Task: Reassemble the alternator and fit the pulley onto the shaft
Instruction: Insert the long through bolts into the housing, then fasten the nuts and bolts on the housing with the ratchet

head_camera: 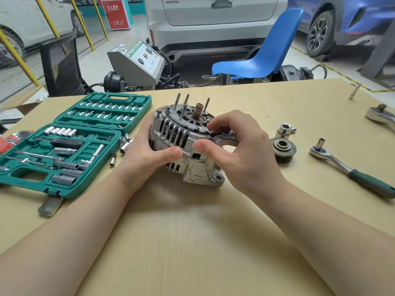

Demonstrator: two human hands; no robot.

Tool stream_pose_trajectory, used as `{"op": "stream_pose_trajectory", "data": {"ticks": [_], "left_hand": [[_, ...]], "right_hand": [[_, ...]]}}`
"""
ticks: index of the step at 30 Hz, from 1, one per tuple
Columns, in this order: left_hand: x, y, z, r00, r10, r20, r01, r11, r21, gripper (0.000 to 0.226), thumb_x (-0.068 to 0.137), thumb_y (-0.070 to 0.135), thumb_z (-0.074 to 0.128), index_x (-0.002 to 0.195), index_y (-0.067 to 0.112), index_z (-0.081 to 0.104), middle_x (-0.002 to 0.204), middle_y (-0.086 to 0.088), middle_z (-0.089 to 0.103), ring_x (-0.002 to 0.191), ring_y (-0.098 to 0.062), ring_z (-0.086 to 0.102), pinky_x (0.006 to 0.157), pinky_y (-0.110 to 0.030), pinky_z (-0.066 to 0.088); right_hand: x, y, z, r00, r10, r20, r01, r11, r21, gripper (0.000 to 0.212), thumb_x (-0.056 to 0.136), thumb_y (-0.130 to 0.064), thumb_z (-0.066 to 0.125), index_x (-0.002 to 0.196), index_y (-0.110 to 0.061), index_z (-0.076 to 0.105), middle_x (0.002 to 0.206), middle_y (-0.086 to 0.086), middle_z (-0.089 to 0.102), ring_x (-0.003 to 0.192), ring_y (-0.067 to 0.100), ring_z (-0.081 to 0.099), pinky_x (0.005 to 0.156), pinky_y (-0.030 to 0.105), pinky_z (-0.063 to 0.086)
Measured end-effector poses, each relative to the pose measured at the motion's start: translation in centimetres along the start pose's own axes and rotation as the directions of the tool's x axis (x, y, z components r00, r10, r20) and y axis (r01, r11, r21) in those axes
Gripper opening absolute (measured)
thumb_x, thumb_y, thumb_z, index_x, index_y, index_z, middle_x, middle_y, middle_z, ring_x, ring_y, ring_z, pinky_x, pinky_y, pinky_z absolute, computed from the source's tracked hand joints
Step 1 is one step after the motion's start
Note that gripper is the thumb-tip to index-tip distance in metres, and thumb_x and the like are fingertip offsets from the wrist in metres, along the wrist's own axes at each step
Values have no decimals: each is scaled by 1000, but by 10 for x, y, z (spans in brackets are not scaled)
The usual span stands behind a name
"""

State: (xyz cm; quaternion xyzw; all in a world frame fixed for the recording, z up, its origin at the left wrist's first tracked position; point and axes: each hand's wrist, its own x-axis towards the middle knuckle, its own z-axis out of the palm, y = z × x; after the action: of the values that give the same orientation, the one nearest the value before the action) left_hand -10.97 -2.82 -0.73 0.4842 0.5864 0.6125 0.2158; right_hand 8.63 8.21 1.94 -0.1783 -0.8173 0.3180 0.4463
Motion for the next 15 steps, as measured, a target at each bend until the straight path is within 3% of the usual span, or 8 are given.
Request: {"op": "stream_pose_trajectory", "data": {"ticks": [3,7,9,11,13,15], "left_hand": [[1,-2,0,1000,-5,9,5,1000,-1,113,60,73,94,152,27,49,137,6,73,125,-15,72,96,-21,58],[0,-4,-2,1000,-10,7,10,1000,2,113,58,73,95,153,33,48,141,6,71,129,-16,70,101,-23,57],[0,-3,-2,1000,0,8,0,1000,14,108,57,75,94,149,39,50,139,9,71,128,-14,70,100,-21,57],[0,-2,-2,1000,-3,5,3,1000,7,109,54,76,95,147,42,51,139,10,71,127,-14,70,101,-23,58],[-1,-1,-1,1000,0,6,0,1000,11,106,53,79,93,145,47,52,138,13,71,126,-10,70,101,-20,57],[-2,0,0,1000,29,6,-29,999,45,91,56,81,90,137,60,55,135,21,71,122,0,70,93,-8,53]], "right_hand": [[0,0,-2,1000,-6,21,6,1000,20,26,94,-46,68,103,-21,68,94,-14,65,94,15,63,83,42,53],[15,8,-19,999,15,-41,-12,997,81,20,104,-30,56,105,-16,70,92,-7,70,89,13,64,80,32,50],[34,23,-41,988,41,-150,-46,998,-31,17,101,-26,57,105,-16,71,91,-5,72,90,16,67,83,34,52],[55,44,-73,969,111,-219,-167,952,-256,19,96,-28,55,105,-24,71,92,-5,72,90,19,66,84,39,54],[68,71,-108,932,300,-204,-362,728,-582,23,94,-35,50,106,-28,69,95,-2,70,91,26,61,79,40,51],[70,91,-131,809,568,-152,-445,421,-790,24,92,-38,53,102,-24,69,92,0,67,88,28,59,77,37,51]]}}
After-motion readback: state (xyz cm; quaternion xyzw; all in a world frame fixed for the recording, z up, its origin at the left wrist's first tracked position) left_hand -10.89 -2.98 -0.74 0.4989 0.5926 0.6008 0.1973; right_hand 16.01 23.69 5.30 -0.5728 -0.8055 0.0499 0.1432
